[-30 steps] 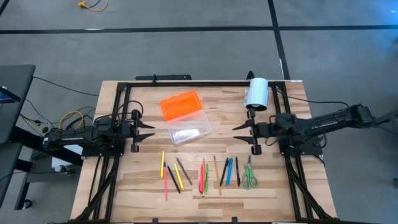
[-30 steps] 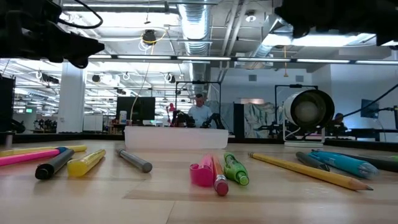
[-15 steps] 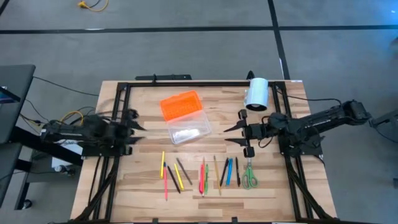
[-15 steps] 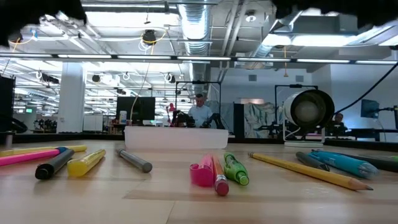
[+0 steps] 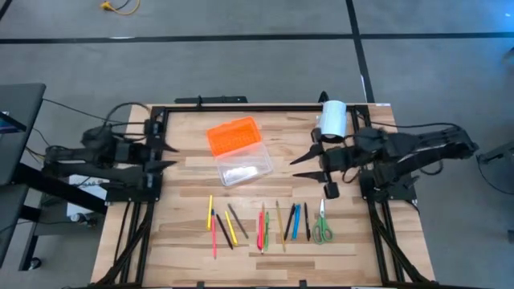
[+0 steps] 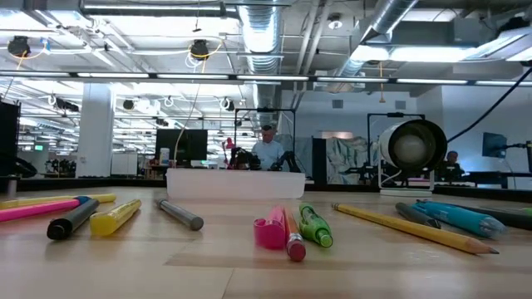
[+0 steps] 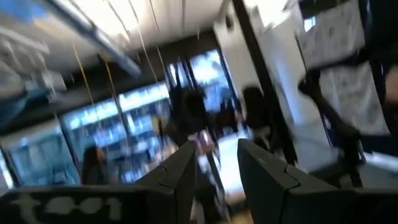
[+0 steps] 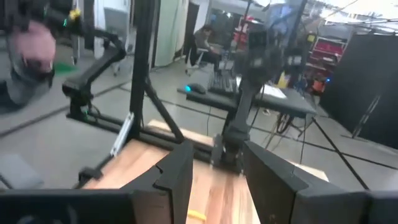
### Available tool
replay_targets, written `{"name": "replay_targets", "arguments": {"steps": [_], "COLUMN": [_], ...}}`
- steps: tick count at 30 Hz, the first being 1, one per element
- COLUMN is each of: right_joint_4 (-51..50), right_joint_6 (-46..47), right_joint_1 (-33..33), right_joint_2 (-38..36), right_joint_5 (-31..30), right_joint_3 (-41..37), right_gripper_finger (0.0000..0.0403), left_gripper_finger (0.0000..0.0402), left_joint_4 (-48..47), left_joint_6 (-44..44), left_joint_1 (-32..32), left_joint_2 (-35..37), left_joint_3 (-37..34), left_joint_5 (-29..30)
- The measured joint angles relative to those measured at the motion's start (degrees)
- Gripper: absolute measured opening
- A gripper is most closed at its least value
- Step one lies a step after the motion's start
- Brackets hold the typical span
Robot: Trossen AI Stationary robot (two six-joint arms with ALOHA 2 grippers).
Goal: Pick & place school supplies into a supply box
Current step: Put the left yellow pen into the supply box
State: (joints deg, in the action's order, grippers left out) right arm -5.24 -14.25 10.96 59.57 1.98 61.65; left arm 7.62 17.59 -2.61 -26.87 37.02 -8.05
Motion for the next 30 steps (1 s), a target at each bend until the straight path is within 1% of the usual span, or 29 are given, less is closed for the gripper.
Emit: {"name": "replay_targets", "arguments": {"steps": [4, 6, 9, 13, 16, 18, 20, 25, 27, 30], "right_joint_4": [-4.9, -7.0, -11.3, -17.4, -20.1, -21.6, -23.4, -24.3, -24.4, -24.4], "right_joint_6": [2.9, 3.9, 4.0, 6.0, 6.9, 7.2, 8.3, 9.8, 9.8, 9.8], "right_joint_1": [2.0, 3.3, 5.6, 8.4, 9.8, 10.4, 10.8, 10.7, 10.7, 10.3], "right_joint_2": [0.0, 0.0, 0.1, 3.5, 7.3, 9.6, 12.0, 15.7, 16.9, 17.8], "right_joint_5": [-3.8, -5.5, -8.4, -15.3, -21.0, -24.2, -26.2, -26.4, -26.4, -27.4], "right_joint_3": [5.2, 5.9, 5.9, 5.4, 4.2, 3.9, 3.8, 3.8, 3.8, 3.8], "right_gripper_finger": [0.0134, 0.0134, 0.0134, 0.0134, 0.0134, 0.0134, 0.0134, 0.0134, 0.0134, 0.0134], "left_gripper_finger": [0.0109, 0.0109, 0.0109, 0.0109, 0.0109, 0.0109, 0.0109, 0.0109, 0.0109, 0.0109], "left_joint_4": [-4.7, -7.4, -8.1, -6.4, -6.1, -5.5, -5.6, -6.6, -8.8, -11.7], "left_joint_6": [0.1, 0.9, 1.5, 1.5, 1.5, 1.5, 1.3, -3.8, -5.8, -8.5], "left_joint_1": [0.0, 0.0, -0.1, -1.1, -2.4, -3.5, -4.7, -8.2, -10.2, -13.9], "left_joint_2": [-8.7, -12.8, -18.3, -24.0, -26.8, -27.9, -28.5, -28.6, -28.7, -28.8], "left_joint_3": [3.0, 4.2, 4.7, 4.8, 4.8, 4.8, 4.8, 4.9, 4.9, 4.9], "left_joint_5": [-0.7, -1.7, -1.8, -1.7, -1.3, 0.1, 1.5, 6.0, 10.4, 19.1]}}
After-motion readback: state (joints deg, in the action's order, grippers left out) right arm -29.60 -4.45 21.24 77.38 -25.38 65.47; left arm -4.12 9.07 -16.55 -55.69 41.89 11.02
